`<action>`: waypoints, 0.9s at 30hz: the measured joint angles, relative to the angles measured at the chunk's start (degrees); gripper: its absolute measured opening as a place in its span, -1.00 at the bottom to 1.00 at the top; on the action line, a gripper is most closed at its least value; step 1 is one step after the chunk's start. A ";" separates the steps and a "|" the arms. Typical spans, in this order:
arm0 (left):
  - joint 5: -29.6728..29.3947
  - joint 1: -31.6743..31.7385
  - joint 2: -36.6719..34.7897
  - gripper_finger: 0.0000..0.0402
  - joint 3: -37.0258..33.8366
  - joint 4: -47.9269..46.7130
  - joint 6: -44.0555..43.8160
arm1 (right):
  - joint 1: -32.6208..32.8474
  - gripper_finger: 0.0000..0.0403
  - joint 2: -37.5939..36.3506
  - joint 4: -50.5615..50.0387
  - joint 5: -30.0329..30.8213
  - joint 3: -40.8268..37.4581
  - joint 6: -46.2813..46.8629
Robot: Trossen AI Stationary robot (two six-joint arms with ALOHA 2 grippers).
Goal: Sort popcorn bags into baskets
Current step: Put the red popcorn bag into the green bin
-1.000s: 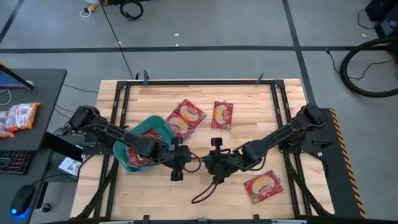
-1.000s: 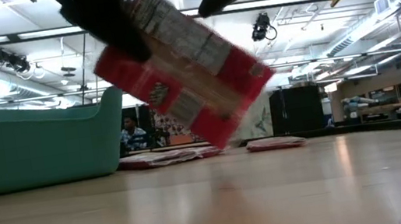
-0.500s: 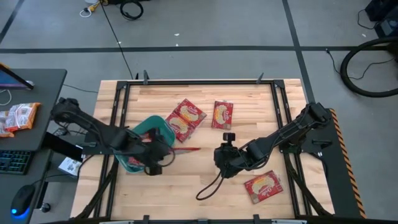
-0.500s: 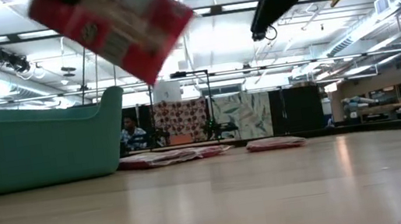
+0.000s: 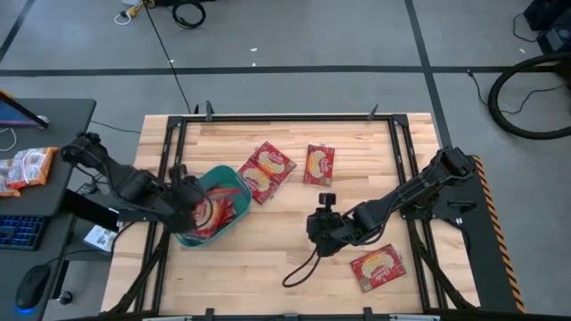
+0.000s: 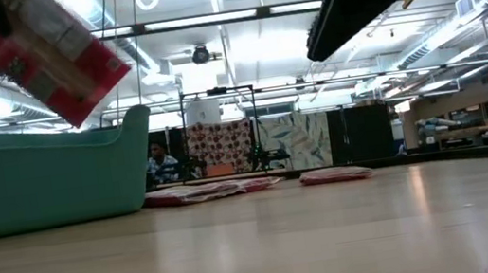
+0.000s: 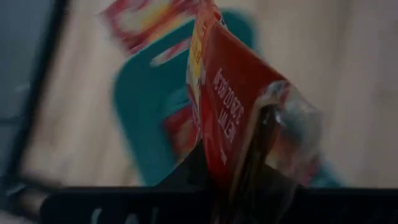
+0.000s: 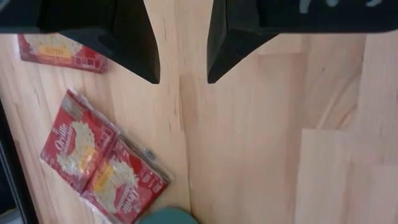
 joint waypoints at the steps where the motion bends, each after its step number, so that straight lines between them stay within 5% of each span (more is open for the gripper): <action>1: -0.96 0.04 0.18 -0.83 -0.09 -1.43 -0.26 | 0.00 -0.32 0.00 0.55 -0.02 -0.10 -0.51; 17: -1.72 -0.67 17.09 -0.83 -0.14 -8.73 6.21 | 0.49 -0.32 0.00 0.48 -2.08 -0.19 0.38; 22: 2.59 -2.92 21.07 -0.78 -0.14 -8.56 11.60 | 0.95 -0.32 0.00 0.48 -2.34 -0.19 0.93; 27: 12.21 -5.50 22.53 -0.47 -0.16 -8.84 12.34 | 1.39 -0.32 0.00 0.46 -2.69 -0.19 1.15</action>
